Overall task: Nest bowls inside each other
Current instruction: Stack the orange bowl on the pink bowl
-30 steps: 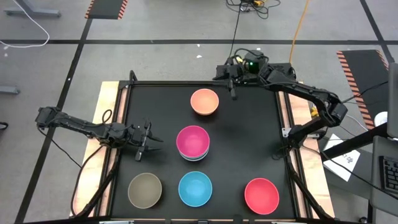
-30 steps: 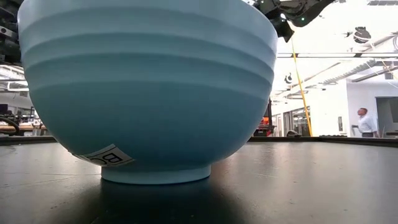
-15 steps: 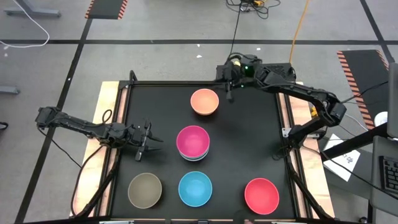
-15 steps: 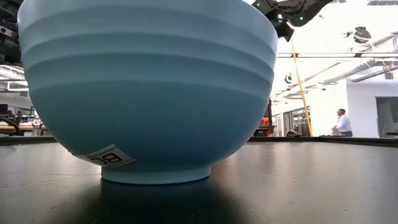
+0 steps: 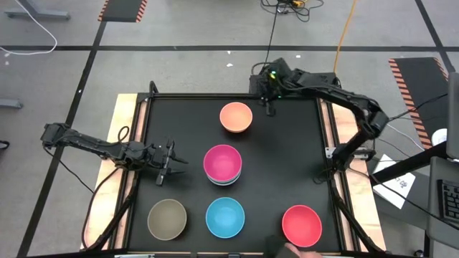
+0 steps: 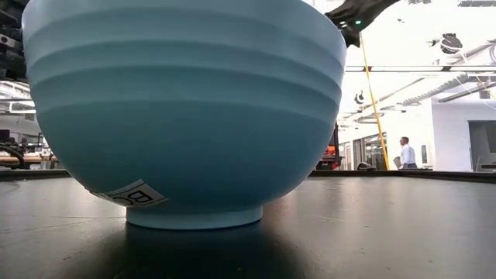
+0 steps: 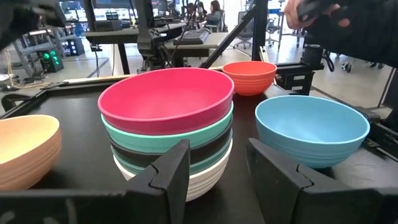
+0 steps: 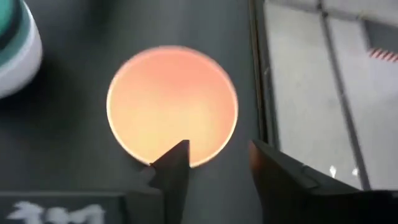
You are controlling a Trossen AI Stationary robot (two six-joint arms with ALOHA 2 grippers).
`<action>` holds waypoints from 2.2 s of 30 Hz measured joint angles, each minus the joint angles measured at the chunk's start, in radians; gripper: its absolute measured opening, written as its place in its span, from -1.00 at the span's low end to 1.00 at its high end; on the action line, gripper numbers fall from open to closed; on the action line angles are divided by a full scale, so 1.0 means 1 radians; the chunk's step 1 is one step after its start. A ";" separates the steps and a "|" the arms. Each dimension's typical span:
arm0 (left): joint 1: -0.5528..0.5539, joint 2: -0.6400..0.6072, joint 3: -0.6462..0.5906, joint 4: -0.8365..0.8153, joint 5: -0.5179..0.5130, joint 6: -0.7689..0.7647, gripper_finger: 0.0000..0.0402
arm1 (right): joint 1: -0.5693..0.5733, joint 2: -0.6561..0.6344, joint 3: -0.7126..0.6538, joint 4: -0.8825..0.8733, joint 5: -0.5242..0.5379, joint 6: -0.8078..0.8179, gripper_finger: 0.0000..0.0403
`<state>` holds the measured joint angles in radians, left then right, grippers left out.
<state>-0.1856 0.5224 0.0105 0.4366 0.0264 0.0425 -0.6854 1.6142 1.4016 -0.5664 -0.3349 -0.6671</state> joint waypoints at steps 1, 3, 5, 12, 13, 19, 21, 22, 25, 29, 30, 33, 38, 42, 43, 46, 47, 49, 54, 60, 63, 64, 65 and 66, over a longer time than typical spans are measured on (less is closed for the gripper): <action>0.000 0.000 0.000 0.001 0.000 0.000 -0.20 | 0.002 0.032 0.026 -0.028 0.016 -0.005 -0.13; 0.000 0.000 0.000 0.000 0.000 -0.003 -0.20 | 0.003 0.092 0.060 -0.062 0.025 -0.017 0.01; 0.000 0.000 0.000 -0.006 0.000 -0.011 -0.20 | 0.010 0.135 0.081 -0.069 0.026 -0.040 0.14; 0.000 0.000 0.000 -0.049 -0.001 -0.049 -0.20 | 0.054 0.162 0.094 -0.075 0.051 -0.125 0.40; 0.000 0.000 0.000 -0.048 -0.001 -0.054 -0.20 | 0.060 0.160 0.094 -0.074 0.051 -0.135 0.40; 0.000 0.000 0.000 -0.044 -0.001 -0.051 -0.20 | 0.090 0.165 0.095 -0.073 0.050 -0.187 0.38; 0.000 0.000 0.000 -0.044 -0.001 -0.050 -0.20 | 0.098 0.168 0.095 -0.074 0.051 -0.191 0.38; 0.000 0.000 0.000 -0.044 -0.001 -0.050 -0.20 | 0.100 0.169 0.095 -0.077 0.051 -0.191 0.38; 0.000 0.000 0.000 -0.044 -0.001 -0.051 -0.20 | 0.106 0.177 0.095 -0.095 0.047 -0.206 0.38; 0.000 0.000 0.000 -0.046 -0.001 -0.047 -0.20 | 0.105 0.209 0.094 -0.097 0.046 -0.194 0.38; 0.000 0.000 0.000 -0.047 -0.001 -0.042 -0.20 | 0.105 0.217 0.094 -0.095 0.038 -0.187 0.38; 0.000 0.000 0.000 -0.049 -0.001 -0.038 -0.20 | 0.112 0.243 0.094 -0.111 0.025 -0.179 0.38; 0.000 0.000 0.000 -0.058 0.000 -0.045 -0.20 | 0.132 0.250 0.094 -0.104 0.036 -0.173 0.37; 0.000 0.000 0.000 -0.068 -0.001 -0.052 -0.20 | 0.153 0.251 0.094 -0.127 -0.006 -0.166 0.37; 0.000 0.000 0.000 -0.069 0.000 -0.052 -0.20 | 0.161 0.251 0.094 -0.128 -0.006 -0.167 0.37; 0.000 0.000 0.000 -0.069 0.000 -0.050 -0.20 | 0.176 0.251 0.094 -0.139 -0.011 -0.164 0.37; 0.000 0.000 0.000 -0.069 0.000 -0.049 -0.20 | 0.180 0.251 0.094 -0.140 -0.011 -0.159 0.37; 0.000 0.000 0.000 -0.069 0.000 -0.049 -0.20 | 0.184 0.251 0.094 -0.142 -0.011 -0.154 0.37; 0.000 0.000 0.000 -0.069 0.001 -0.050 -0.20 | 0.184 0.255 0.091 -0.136 -0.054 -0.123 0.37; 0.000 0.000 0.000 -0.068 0.002 -0.048 -0.20 | 0.184 0.297 0.091 -0.132 -0.060 -0.107 0.37; 0.000 0.000 0.000 -0.068 0.002 -0.048 -0.20 | 0.184 0.315 0.090 -0.118 -0.058 -0.105 0.37; 0.000 0.000 0.000 -0.068 0.002 -0.048 -0.20 | 0.184 0.317 0.090 -0.107 -0.057 -0.104 0.37; 0.000 0.000 0.000 -0.068 0.002 -0.048 -0.20 | 0.183 0.317 0.090 -0.103 -0.055 -0.104 0.37; 0.000 0.000 0.000 -0.068 0.002 -0.048 -0.20 | 0.183 0.317 0.090 -0.099 -0.055 -0.104 0.35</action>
<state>-0.1856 0.5225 0.0105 0.3690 0.0284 -0.0059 -0.5019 1.9316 1.4914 -0.6659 -0.3894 -0.7715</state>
